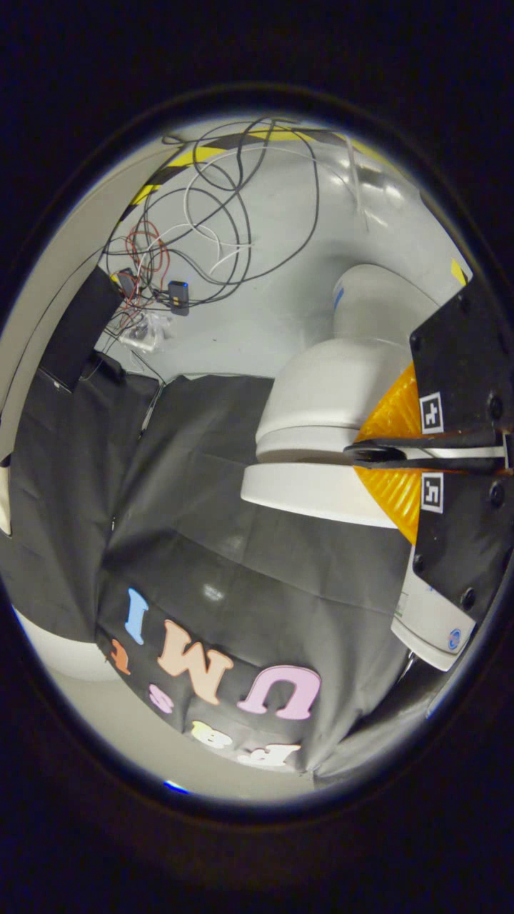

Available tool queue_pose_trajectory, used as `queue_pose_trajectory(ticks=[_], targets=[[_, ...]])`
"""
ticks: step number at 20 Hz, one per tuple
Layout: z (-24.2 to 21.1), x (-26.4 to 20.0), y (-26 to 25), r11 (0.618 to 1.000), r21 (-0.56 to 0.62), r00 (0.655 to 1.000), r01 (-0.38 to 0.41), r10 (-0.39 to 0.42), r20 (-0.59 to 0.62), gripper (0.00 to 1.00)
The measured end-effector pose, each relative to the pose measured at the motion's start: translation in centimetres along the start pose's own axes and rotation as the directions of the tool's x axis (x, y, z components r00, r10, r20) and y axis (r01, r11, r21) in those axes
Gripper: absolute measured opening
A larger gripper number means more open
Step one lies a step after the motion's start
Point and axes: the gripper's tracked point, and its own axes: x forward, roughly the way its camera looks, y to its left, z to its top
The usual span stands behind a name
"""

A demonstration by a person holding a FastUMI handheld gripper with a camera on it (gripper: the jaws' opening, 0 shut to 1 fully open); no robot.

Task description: Open the toilet lid.

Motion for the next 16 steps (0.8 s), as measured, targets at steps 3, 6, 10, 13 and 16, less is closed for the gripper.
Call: queue_pose_trajectory(ticks=[3,6,10,13,16], targets=[[0.4,-0.4,0.7,0.998,-0.059,1.0,0.001,0.0,0.016,0.05],[1.2,-0.7,2.5,0.993,-0.117,0.998,-0.03,0.036,0.049,0.04],[1.9,-1.6,6.5,0.975,-0.213,0.992,-0.071,0.091,0.082,0.02],[2.3,-2.3,9.0,0.957,-0.277,0.987,-0.089,0.121,0.101,0.01],[2.5,-3.2,12.6,0.935,-0.328,0.976,-0.135,0.182,0.117,0.01]])
